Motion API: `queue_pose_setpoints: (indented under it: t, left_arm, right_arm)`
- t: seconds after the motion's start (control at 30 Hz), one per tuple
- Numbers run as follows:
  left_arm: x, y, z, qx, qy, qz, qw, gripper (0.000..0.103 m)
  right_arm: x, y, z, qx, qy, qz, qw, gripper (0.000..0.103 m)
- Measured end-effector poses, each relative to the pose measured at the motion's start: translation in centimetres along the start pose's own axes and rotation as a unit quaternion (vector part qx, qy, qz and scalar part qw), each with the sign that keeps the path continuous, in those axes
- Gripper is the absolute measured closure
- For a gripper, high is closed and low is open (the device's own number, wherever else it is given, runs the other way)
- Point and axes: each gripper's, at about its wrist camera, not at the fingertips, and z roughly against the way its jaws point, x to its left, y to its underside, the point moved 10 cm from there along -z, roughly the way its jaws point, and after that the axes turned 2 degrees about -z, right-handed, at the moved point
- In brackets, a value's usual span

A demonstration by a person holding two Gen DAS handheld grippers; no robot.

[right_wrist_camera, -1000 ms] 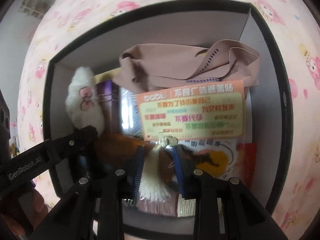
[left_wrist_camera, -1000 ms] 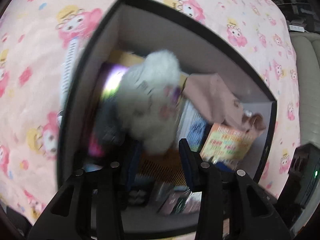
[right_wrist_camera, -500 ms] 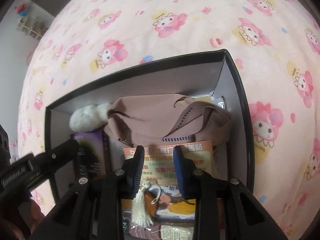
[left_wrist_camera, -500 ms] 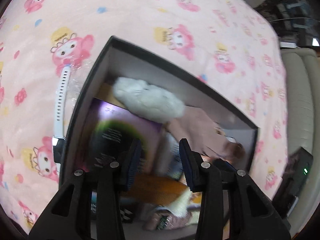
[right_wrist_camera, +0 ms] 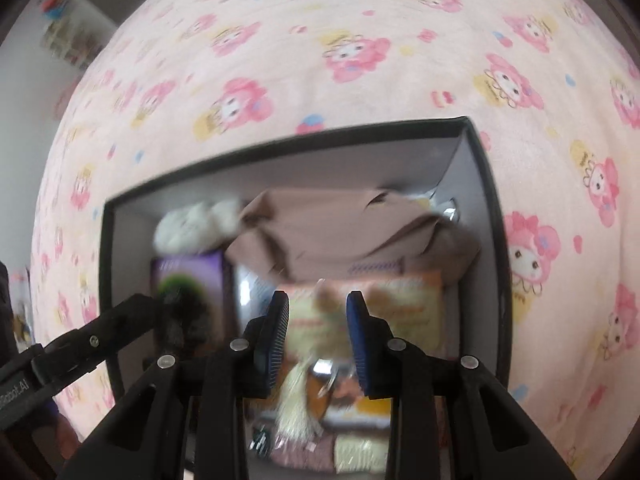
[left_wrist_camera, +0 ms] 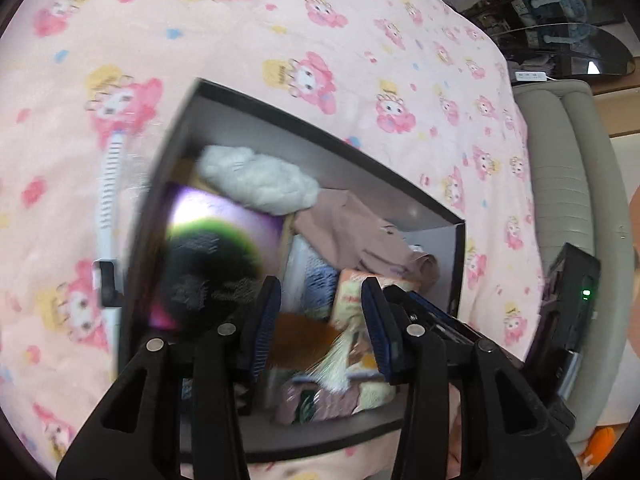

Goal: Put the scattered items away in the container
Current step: 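Lower the plush toy into the box and open the left gripper, then grasp the white watch band strap end with the left gripper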

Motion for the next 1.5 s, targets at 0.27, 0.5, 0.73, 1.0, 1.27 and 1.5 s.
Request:
queue_pose_setpoints:
  t: [0.27, 0.5, 0.73, 1.0, 1.27, 1.5]
  left_arm:
    - [1.7, 1.9, 5.1, -0.036, -0.008, -0.012, 0.9993, 0.054]
    - [3.9, 3.2, 8.9, -0.061, -0.015, -0.008, 0.998, 0.054]
    - [6.0, 5.7, 11.3, -0.07, -0.026, -0.002, 0.9972, 0.054]
    - [10.0, 7.6, 13.1, -0.082, -0.043, 0.034, 0.9951, 0.054]
    - [15.2, 9.9, 10.3, -0.052, -0.042, 0.093, 0.9934, 0.061]
    - [18.3, 12.3, 3.7, 0.002, -0.019, 0.139, 0.9901, 0.073]
  right_arm:
    - [5.1, 3.4, 0.9, 0.014, 0.002, 0.044, 0.999, 0.07]
    - [8.4, 5.6, 1.7, 0.016, 0.0, 0.071, 0.997, 0.069]
    - [10.9, 8.0, 2.9, 0.014, -0.003, 0.093, 0.996, 0.069]
    - [14.5, 10.8, 2.6, 0.025, -0.019, 0.12, 0.992, 0.069]
    - [16.1, 16.0, 0.6, 0.046, -0.055, 0.122, 0.99, 0.069]
    - [14.4, 19.3, -4.5, 0.091, -0.056, 0.098, 0.989, 0.078]
